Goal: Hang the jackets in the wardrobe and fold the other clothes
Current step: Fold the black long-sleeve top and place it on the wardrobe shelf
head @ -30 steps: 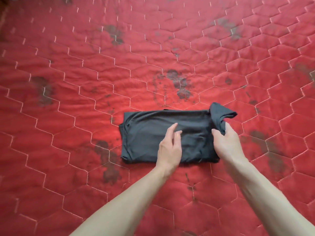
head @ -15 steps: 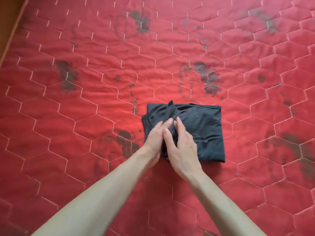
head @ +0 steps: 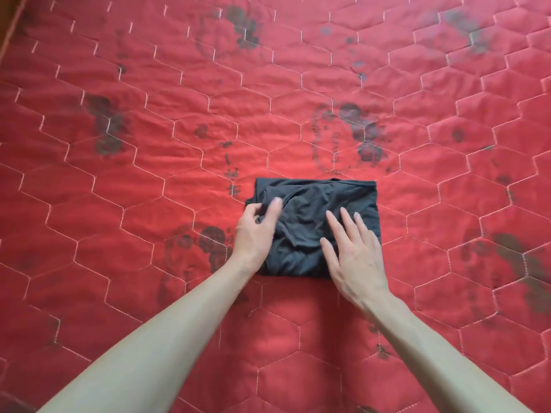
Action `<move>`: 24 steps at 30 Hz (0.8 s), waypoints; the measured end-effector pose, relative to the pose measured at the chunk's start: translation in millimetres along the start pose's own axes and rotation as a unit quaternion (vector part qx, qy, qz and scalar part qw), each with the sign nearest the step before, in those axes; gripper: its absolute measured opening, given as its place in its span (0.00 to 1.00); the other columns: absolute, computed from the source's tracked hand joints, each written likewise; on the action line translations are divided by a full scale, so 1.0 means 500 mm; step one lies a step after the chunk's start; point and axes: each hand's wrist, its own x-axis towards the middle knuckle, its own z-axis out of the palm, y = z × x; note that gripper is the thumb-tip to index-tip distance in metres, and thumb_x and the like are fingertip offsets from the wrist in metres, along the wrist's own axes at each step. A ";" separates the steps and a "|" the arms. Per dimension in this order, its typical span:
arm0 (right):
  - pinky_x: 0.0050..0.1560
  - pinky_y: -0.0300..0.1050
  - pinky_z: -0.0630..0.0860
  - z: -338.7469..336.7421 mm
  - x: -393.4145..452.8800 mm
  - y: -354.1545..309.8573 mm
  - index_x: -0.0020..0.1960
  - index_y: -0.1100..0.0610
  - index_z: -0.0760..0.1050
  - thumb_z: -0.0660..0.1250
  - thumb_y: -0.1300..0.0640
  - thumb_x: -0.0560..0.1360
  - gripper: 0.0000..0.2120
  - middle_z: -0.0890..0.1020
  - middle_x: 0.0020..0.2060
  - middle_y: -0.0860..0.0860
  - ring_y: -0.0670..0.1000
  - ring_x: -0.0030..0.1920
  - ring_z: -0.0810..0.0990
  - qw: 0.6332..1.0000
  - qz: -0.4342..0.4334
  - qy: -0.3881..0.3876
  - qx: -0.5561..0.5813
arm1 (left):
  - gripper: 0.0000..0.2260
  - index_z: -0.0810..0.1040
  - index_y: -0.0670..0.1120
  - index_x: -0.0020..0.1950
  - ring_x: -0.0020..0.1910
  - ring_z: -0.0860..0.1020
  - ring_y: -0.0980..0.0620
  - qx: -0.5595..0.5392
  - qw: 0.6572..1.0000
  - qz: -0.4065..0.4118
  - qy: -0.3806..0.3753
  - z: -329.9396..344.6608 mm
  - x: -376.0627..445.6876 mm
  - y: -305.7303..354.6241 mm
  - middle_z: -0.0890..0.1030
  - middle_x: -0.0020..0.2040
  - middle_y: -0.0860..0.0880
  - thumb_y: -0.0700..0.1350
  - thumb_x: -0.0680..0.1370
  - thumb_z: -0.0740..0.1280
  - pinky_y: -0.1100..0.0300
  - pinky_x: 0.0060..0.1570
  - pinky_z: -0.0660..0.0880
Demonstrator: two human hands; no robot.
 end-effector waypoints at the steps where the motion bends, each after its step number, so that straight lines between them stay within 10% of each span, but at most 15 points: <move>1: 0.81 0.58 0.55 0.008 0.005 0.011 0.85 0.45 0.55 0.56 0.43 0.86 0.29 0.56 0.84 0.49 0.55 0.84 0.51 1.000 -0.009 -0.023 -0.016 | 0.15 0.79 0.48 0.55 0.48 0.81 0.57 0.059 0.998 0.018 -0.025 0.000 0.001 -0.001 0.84 0.49 0.53 0.57 0.78 0.73 0.59 0.53 0.75; 9: 0.79 0.61 0.60 0.020 0.012 0.063 0.84 0.48 0.59 0.52 0.42 0.84 0.29 0.58 0.84 0.53 0.57 0.84 0.56 0.997 -0.032 0.060 -0.044 | 0.06 0.70 0.48 0.60 0.54 0.79 0.38 0.187 0.972 0.100 0.104 0.001 0.026 -0.022 0.82 0.53 0.46 0.49 0.86 0.60 0.52 0.46 0.66; 14: 0.77 0.63 0.63 0.012 0.024 0.099 0.83 0.52 0.62 0.55 0.49 0.85 0.27 0.59 0.83 0.54 0.57 0.83 0.57 0.995 -0.017 0.100 -0.011 | 0.20 0.67 0.44 0.74 0.70 0.69 0.41 0.307 0.923 0.170 0.156 -0.006 0.022 -0.027 0.72 0.69 0.42 0.50 0.84 0.62 0.46 0.68 0.67; 19: 0.81 0.59 0.56 0.036 0.045 0.081 0.84 0.50 0.58 0.54 0.47 0.87 0.27 0.56 0.84 0.51 0.54 0.84 0.51 0.996 0.009 0.086 0.009 | 0.24 0.67 0.44 0.81 0.81 0.62 0.42 0.495 0.751 0.437 -0.023 0.024 0.007 -0.051 0.66 0.81 0.42 0.51 0.86 0.56 0.41 0.79 0.60; 24: 0.83 0.58 0.50 0.069 0.043 0.087 0.85 0.49 0.51 0.59 0.44 0.85 0.33 0.51 0.85 0.52 0.53 0.85 0.48 0.987 0.117 0.085 0.075 | 0.31 0.54 0.52 0.86 0.85 0.50 0.46 0.562 0.756 0.333 -0.038 0.042 0.024 -0.100 0.54 0.86 0.47 0.62 0.84 0.51 0.39 0.81 0.50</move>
